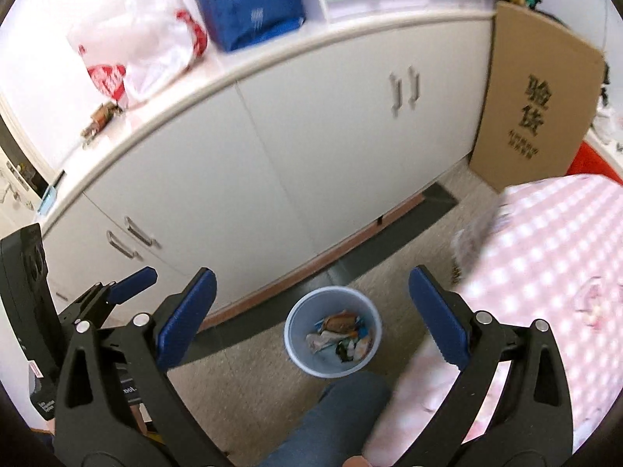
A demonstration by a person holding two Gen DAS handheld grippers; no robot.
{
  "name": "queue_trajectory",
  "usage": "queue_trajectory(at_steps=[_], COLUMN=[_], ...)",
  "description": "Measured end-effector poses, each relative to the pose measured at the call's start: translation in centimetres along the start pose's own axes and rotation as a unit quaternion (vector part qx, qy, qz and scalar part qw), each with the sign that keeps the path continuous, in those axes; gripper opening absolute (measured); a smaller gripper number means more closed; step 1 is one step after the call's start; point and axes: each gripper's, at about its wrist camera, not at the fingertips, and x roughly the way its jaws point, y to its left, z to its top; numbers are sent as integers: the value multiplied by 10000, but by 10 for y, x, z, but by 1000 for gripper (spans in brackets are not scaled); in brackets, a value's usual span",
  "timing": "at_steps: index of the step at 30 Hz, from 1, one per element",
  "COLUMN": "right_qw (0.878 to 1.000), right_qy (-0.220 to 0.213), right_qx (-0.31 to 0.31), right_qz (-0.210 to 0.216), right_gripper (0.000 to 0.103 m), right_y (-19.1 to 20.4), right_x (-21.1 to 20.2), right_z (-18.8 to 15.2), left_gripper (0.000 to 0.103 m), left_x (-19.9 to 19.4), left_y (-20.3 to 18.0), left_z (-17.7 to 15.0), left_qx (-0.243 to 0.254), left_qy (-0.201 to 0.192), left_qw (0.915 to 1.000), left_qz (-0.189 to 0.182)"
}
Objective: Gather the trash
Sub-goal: 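Move both tools back to the remaining wrappers on the table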
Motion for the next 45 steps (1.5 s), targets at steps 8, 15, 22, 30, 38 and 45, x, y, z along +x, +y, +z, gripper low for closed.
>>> queue_trajectory(at_steps=[8,15,22,30,38,45], right_qw=[9973,9898,9744,9503,9392,9458], right_qy=[-678,-1209,-1546,-1459,-1117,-731], right_qx=[177,523,1091,1979,2283,2137], right_qz=[-221,-547,-1216,-1911,-2310,-2334], right_gripper=[97,97,97,97,96,60], right_y=[-41,-91,-164,-274,-347,-371], right_x=[-81,-148,-200,-217,-195,-153], right_z=[-7,-23,-59,-105,-124,-115], left_gripper=[91,91,91,91,91,91], left_x=[-35,-51,-53,-28,13,56], left_y=[-69,-139,-208,-286,-340,-374], left_z=[8,8,6,-8,-16,-18], left_qx=[378,759,1235,1797,2120,2290], left_qy=[-364,-549,-580,-391,-186,78], left_qw=[9980,9926,9836,9702,9626,9592], left_qz=[-359,-767,-1183,-1580,-1677,-1659])
